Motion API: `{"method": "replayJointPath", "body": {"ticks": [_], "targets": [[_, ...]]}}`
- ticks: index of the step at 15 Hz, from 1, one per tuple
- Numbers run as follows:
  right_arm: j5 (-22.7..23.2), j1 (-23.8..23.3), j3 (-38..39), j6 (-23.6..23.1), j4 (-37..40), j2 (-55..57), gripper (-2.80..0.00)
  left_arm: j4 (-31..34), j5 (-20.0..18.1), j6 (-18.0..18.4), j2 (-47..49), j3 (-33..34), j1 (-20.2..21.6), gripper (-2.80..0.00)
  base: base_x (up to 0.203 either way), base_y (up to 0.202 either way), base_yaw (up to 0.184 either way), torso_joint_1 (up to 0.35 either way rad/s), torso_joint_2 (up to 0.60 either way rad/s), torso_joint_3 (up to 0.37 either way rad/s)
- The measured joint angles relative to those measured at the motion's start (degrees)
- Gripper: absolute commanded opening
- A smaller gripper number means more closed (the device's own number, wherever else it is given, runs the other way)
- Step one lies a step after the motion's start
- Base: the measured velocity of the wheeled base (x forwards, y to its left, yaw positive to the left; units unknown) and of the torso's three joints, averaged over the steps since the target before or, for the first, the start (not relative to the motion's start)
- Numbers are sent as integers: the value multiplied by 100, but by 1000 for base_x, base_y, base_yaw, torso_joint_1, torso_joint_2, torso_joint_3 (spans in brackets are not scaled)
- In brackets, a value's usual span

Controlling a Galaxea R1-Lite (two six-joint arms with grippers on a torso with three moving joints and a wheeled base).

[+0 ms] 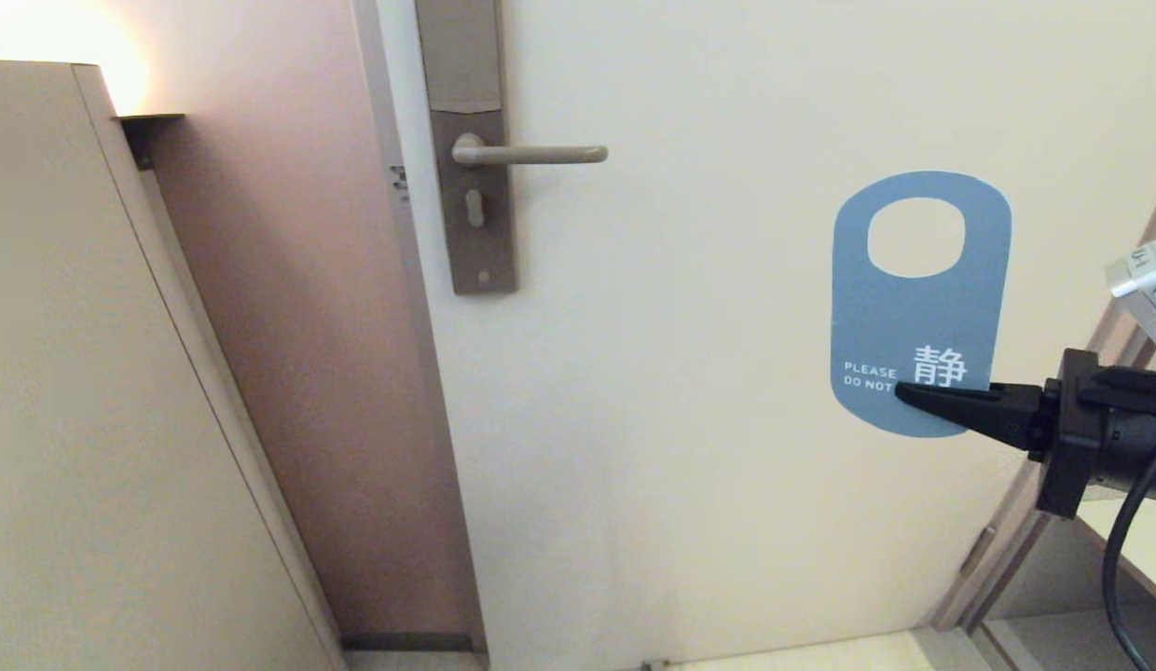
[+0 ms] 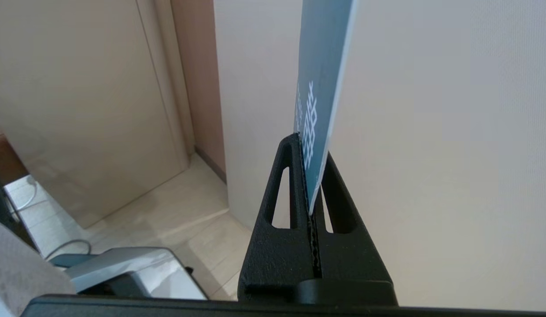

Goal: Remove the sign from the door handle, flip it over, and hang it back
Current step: Hang the sign back with the other side facing out

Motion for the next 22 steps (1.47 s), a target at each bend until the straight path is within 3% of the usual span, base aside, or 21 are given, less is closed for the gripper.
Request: {"method": "replayJointPath", "body": {"ticks": [3, 10, 13, 18, 22], "targets": [[-1, 2, -92, 2, -482, 209, -280, 75, -432, 10, 2, 0, 0, -280, 0, 0, 0, 0, 0, 0], [5, 33, -82, 27, -1658, 816, -280, 140, -848, 22, 7, 0, -2, -280, 0, 0, 0, 0, 0, 0], [5, 32, -63, 27, -1676, 895, -280, 227, -1191, 20, 7, 0, -2, -280, 0, 0, 0, 0, 0, 0], [5, 35, -63, 24, -1680, 943, -280, 268, -1290, -11, 9, 0, 0, -280, 0, 0, 0, 0, 0, 0], [6, 35, -43, 24, -1678, 950, -280, 1088, -2182, 61, 11, -9, -8, -280, 0, 0, 0, 0, 0, 0]]}}
